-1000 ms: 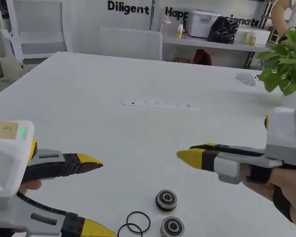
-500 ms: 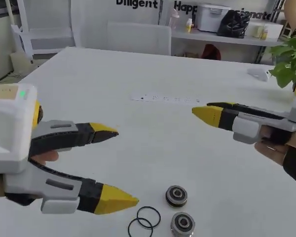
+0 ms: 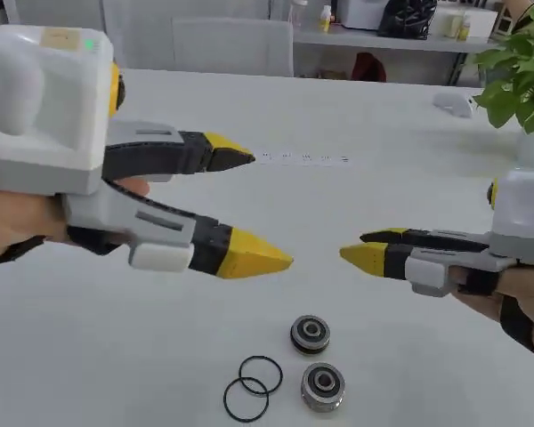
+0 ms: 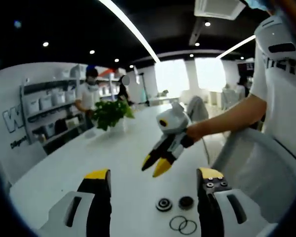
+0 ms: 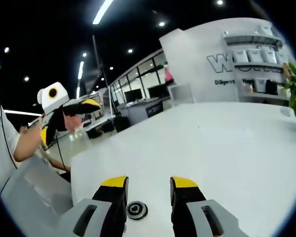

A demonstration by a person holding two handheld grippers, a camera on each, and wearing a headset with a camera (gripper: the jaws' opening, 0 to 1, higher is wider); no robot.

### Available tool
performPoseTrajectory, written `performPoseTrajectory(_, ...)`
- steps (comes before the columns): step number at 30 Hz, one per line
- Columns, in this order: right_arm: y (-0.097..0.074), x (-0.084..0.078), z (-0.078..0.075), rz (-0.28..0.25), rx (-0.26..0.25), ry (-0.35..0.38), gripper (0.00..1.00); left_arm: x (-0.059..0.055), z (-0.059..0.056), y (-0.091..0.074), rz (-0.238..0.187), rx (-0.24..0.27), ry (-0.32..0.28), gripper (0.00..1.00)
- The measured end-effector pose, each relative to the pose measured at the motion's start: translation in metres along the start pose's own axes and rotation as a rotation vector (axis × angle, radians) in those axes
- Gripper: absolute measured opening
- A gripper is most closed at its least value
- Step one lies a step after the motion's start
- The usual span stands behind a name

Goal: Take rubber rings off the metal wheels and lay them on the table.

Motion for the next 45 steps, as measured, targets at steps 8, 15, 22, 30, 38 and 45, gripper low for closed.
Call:
performPoseTrajectory(8,0.004,-0.017,-0.006,0.072,-0.022,-0.007,0.32,0.007,0.001,0.038,-0.019,-0.06,0.01,0.71)
performPoseTrajectory(15,0.012,-0.039,-0.004,0.196,-0.013,-0.052,0.3,-0.02,-0.015,0.041,-0.019,-0.051,0.051,0.69)
performPoseTrajectory(22,0.02,-0.058,-0.003,0.317,-0.004,-0.147,0.27,-0.094,-0.005,0.045,0.105,-0.065,-0.015,0.62)
performPoseTrajectory(30,0.027,-0.076,0.0,0.402,0.014,-0.213,0.28,-0.13,-0.007,0.054,0.124,-0.009,-0.122,0.51)
performPoseTrajectory(38,0.031,-0.078,0.001,0.376,0.021,-0.2,0.28,-0.136,-0.014,0.068,0.146,0.011,-0.124,0.35)
performPoseTrajectory(45,0.034,-0.08,0.003,0.364,0.03,-0.205,0.25,-0.145,-0.025,0.074,0.192,-0.028,-0.116,0.31)
Point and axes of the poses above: the centre of the closed fingertips' face, and the gripper's own axes: y roughly forward along the fingers, z roughly to its left, x roughly out of its top, the point moved 5 cm from there along -y, roughly backward along the fingers, and after that the axes turned 9 degrees about y, right-handed, at the moved point
